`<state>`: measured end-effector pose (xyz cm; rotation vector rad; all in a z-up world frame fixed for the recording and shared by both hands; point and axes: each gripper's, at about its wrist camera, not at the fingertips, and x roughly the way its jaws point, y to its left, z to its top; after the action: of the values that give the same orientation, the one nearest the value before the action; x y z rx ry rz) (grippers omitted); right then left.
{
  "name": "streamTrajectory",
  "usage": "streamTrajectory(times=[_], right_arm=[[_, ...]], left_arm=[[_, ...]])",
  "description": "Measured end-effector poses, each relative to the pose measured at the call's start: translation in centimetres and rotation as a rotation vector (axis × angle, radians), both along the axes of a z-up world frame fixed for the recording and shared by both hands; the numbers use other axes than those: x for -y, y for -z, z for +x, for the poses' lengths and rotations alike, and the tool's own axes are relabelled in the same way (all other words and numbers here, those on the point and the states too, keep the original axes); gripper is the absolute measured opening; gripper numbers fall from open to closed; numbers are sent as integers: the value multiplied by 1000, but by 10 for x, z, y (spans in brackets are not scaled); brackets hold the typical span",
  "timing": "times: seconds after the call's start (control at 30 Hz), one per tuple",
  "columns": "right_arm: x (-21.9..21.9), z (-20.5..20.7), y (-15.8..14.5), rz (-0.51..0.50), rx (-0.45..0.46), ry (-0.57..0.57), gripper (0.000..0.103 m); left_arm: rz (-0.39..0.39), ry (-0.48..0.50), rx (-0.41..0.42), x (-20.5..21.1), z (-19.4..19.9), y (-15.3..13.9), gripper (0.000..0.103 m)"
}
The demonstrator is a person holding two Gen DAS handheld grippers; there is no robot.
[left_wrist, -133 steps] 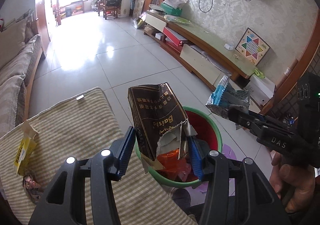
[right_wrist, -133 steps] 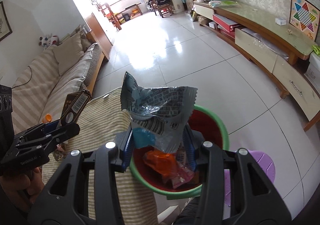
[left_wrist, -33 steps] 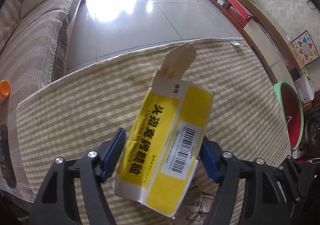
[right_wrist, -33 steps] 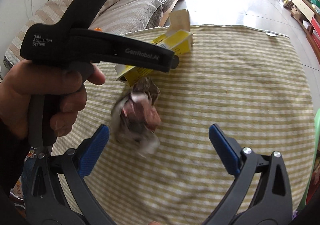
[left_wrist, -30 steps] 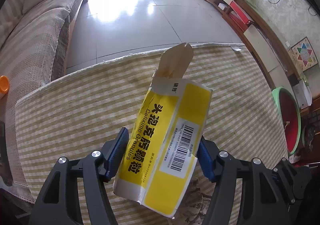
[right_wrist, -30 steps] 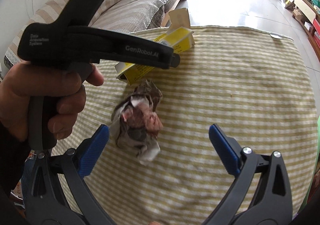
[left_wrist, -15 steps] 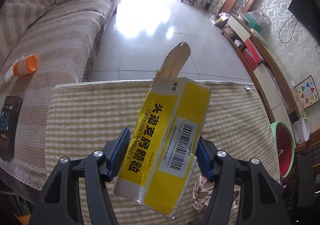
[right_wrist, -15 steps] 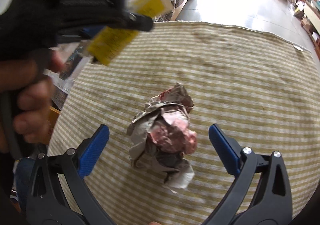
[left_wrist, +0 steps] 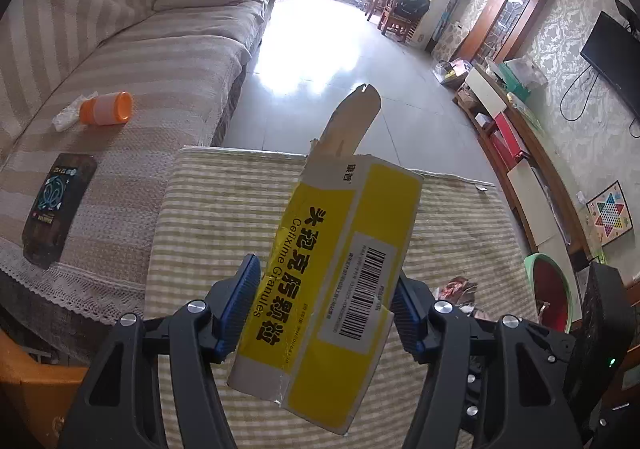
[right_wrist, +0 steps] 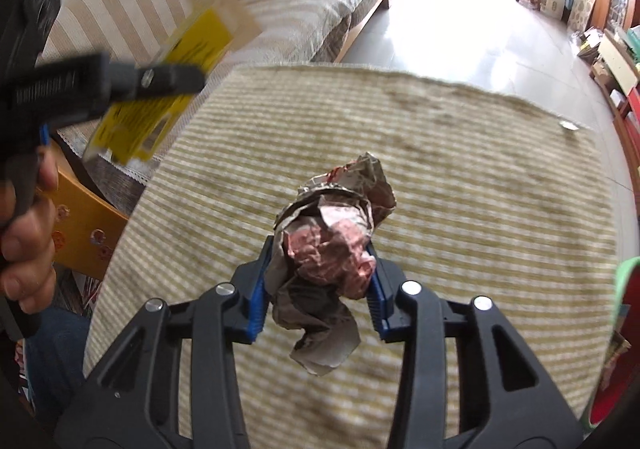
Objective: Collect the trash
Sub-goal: 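Lift and carry the yellow box and crumpled paper over the red bucket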
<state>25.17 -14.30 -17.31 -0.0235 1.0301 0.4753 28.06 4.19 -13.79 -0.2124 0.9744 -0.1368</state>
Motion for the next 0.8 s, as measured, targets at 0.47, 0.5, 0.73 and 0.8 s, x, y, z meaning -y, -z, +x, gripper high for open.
streamTrajectory(times=[0.47, 0.5, 0.73, 0.8], right_arm=[[53, -70, -80, 37, 121, 95, 39], [57, -74, -83, 39, 127, 99, 39], [81, -102, -103, 65, 162, 126, 39], [87, -107, -108, 74, 170, 135, 39]], left_arm=[[28, 17, 58, 23, -98, -43, 59], [31, 21, 61, 27, -104, -45, 59], [51, 33, 82, 44, -142, -60, 59], [53, 33, 87, 45, -149, -63, 59]])
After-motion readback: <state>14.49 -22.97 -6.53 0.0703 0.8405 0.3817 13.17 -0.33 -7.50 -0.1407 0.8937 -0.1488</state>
